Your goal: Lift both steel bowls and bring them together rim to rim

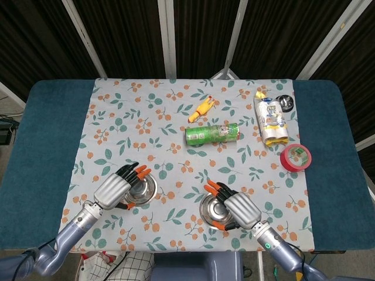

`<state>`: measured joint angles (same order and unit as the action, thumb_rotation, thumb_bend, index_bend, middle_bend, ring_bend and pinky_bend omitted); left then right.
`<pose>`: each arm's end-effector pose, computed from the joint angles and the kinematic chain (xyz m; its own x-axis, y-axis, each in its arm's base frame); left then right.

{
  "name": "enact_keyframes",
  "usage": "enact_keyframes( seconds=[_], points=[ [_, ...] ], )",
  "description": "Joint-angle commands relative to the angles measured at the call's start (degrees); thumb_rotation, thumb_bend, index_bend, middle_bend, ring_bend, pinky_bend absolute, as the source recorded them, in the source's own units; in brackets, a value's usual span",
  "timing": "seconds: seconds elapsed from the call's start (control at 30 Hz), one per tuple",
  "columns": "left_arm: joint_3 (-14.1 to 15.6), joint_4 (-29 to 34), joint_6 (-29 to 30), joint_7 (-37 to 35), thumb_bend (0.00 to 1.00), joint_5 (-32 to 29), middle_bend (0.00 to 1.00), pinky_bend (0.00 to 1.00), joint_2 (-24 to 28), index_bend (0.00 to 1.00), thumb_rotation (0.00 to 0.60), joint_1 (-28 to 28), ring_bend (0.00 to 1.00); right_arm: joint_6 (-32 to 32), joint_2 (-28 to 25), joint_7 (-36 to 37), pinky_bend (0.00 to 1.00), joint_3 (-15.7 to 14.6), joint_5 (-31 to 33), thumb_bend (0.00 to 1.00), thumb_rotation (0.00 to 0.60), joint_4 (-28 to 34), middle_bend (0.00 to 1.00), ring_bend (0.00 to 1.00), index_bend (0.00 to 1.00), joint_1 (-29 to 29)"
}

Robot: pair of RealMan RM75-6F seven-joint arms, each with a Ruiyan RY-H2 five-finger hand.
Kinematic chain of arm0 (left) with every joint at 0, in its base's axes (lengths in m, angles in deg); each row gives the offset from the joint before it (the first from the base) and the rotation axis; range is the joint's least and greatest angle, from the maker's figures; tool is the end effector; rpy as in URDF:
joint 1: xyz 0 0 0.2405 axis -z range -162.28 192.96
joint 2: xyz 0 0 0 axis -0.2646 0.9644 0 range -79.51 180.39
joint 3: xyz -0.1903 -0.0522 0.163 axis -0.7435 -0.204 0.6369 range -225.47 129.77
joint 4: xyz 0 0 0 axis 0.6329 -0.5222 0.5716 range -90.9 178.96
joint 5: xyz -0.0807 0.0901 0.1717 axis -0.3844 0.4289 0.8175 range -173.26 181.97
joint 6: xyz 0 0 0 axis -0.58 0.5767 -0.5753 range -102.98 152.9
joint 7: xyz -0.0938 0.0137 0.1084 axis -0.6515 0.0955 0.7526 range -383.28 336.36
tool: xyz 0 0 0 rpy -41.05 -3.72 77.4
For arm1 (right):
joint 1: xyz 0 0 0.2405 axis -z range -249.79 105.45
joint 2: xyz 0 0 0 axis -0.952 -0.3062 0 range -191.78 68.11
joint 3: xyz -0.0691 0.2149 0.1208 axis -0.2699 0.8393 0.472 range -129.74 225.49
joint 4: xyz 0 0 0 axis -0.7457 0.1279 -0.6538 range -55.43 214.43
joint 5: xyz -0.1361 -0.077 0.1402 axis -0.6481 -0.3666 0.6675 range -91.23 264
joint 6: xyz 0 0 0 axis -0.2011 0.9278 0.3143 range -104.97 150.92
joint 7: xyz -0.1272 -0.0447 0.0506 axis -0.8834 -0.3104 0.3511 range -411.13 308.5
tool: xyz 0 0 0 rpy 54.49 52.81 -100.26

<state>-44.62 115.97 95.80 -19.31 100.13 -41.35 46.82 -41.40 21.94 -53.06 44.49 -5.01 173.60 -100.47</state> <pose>-0.2051 0.2676 -0.0255 0.5029 0.1219 0.8557 0.7183 -0.6095 -0.3353 -0.1771 -0.2243 -0.0112 0.2922 -0.3923 0.8722 -0.8618 -0.5035 0.0623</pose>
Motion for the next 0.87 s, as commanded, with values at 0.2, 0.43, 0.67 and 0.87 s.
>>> enact_keyframes(
  seconds=[0.2, 0.43, 0.67, 0.87],
  points=[
    [-0.49, 6.33, 3.57, -0.73, 0.01, 1.66, 0.0, 0.12, 3.49, 0.0, 0.512, -0.73, 0.0, -2.22, -1.72, -0.82, 0.33, 0.76, -1.62, 0.35, 0.336, 4.5, 0.0, 0.0, 0.0, 0.45],
    [2.47, 15.64, 14.75, 8.63, 0.03, 0.8, 0.0, 0.09, 13.76, 0.0, 0.58, -10.09, 0.0, -18.83, -5.34, -12.1, 0.16, 4.44, -4.41, 0.35, 0.437, 3.04, 0.0, 0.0, 0.0, 7.37],
    [2.77, 18.11, 24.9, 12.49, 0.04, -9.98, 0.0, 0.07, 19.2, 0.0, 0.593, -22.43, 0.0, -24.99, -9.67, -12.39, 0.08, 1.58, 2.8, 0.35, 0.466, -4.26, 0.0, 0.0, 0.0, 16.82],
    [1.29, 18.83, 23.92, 9.09, 0.04, -13.18, 0.0, 0.07, 21.9, 0.0, 0.592, -23.43, 0.0, -28.29, -10.44, -10.55, 0.08, 2.43, 4.71, 0.35, 0.468, -5.9, 0.0, 0.0, 0.0, 19.81]
  ],
)
